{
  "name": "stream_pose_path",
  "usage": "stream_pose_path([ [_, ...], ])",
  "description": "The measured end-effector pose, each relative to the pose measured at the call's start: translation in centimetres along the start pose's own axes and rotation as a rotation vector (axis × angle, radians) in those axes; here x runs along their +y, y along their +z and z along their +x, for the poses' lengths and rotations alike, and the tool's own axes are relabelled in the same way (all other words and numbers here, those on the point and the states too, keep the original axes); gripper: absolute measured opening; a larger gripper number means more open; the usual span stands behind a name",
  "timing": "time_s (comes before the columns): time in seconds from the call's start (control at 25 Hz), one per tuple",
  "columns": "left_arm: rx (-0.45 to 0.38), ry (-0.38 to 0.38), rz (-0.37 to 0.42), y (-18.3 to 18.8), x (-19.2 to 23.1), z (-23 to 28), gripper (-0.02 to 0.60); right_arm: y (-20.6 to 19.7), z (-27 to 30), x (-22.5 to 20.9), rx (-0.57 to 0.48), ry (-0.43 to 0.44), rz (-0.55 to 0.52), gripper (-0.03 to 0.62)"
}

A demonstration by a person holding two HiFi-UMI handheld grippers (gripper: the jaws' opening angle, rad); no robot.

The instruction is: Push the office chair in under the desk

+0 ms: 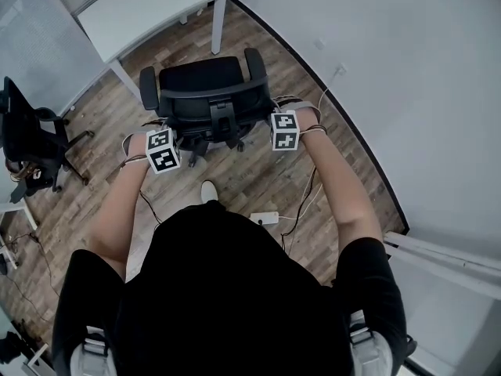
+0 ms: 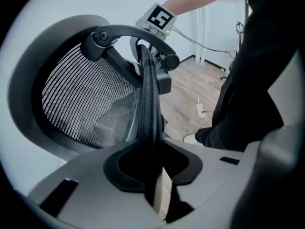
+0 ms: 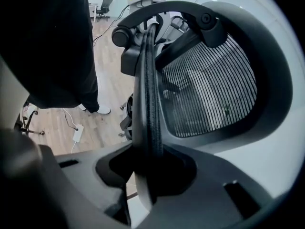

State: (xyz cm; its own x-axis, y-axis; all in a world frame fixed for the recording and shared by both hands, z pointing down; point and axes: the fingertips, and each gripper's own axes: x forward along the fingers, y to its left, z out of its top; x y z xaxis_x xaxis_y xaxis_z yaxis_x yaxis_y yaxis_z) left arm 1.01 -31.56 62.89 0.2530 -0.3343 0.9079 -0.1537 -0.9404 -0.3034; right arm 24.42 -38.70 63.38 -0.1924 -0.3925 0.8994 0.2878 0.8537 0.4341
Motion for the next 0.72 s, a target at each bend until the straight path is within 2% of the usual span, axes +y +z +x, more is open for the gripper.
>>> stream_pose_path([
  [0.24,-0.001,0.018,-0.038,1.3,2.9,1.6,0.08,-2.5,1.8,-3.3,-0.006,-0.007,-0.033,0.107],
  [0.72,0.035,0.057,-0.136,2.1,7.8,4.2,0.08,-4.7,5.3,-10.0,-0.065,-0.008,-0.138,0.106],
])
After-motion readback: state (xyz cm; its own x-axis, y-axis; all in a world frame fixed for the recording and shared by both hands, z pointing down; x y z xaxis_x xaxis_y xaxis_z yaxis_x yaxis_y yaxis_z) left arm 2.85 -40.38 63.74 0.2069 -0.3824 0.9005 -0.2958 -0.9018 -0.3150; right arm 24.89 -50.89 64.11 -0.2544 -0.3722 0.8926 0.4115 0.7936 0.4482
